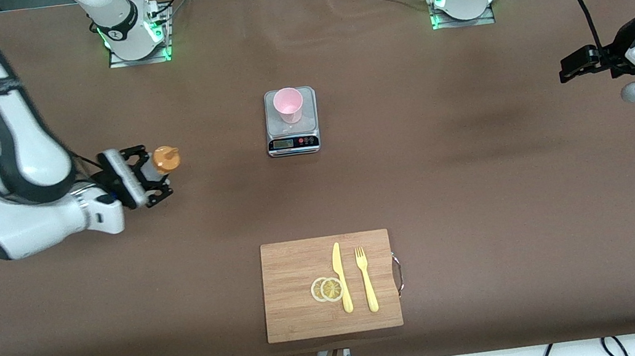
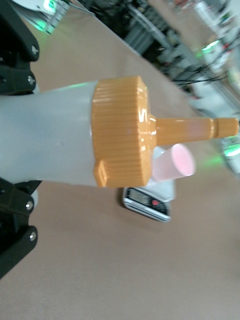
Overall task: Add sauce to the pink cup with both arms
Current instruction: 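Carry the squeeze bottle back and lower it onto the table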
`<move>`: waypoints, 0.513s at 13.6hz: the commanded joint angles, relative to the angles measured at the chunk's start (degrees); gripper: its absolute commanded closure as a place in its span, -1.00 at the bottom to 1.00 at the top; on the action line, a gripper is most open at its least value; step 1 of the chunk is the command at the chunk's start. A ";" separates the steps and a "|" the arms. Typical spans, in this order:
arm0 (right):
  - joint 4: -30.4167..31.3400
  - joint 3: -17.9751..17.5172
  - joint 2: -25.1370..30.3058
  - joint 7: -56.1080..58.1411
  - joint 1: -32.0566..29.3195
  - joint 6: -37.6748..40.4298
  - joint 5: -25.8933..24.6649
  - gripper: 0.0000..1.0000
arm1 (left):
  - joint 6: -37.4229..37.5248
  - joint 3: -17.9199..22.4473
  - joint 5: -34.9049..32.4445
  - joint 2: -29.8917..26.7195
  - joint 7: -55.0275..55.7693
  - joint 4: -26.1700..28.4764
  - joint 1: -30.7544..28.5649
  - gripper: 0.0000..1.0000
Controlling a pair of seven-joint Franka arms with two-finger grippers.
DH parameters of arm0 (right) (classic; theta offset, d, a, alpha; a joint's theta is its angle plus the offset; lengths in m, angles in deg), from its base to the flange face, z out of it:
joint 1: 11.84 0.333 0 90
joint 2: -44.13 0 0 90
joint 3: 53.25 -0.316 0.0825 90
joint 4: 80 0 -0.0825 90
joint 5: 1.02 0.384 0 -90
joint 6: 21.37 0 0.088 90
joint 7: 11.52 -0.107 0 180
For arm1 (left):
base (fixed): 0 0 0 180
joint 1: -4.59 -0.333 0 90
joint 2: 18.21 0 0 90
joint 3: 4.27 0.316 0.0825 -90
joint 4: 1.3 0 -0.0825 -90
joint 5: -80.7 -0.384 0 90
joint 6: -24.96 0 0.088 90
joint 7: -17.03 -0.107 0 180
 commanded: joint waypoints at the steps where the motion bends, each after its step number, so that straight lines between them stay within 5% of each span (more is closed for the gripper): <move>1: 1.84 5.73 -5.37 14.62 -2.48 4.29 11.20 1.00 | 0.95 -0.07 -1.30 1.03 -1.35 -1.70 -0.07 -1.00; 3: 3.60 9.00 -8.80 22.29 -4.06 7.53 16.15 1.00 | 0.95 0.01 -1.30 1.03 -1.35 -1.70 -0.07 -1.00; 7: 3.96 12.52 -13.37 34.08 -5.65 10.79 16.34 1.00 | 0.95 -0.07 -1.30 1.03 -1.26 -1.79 -0.07 -1.00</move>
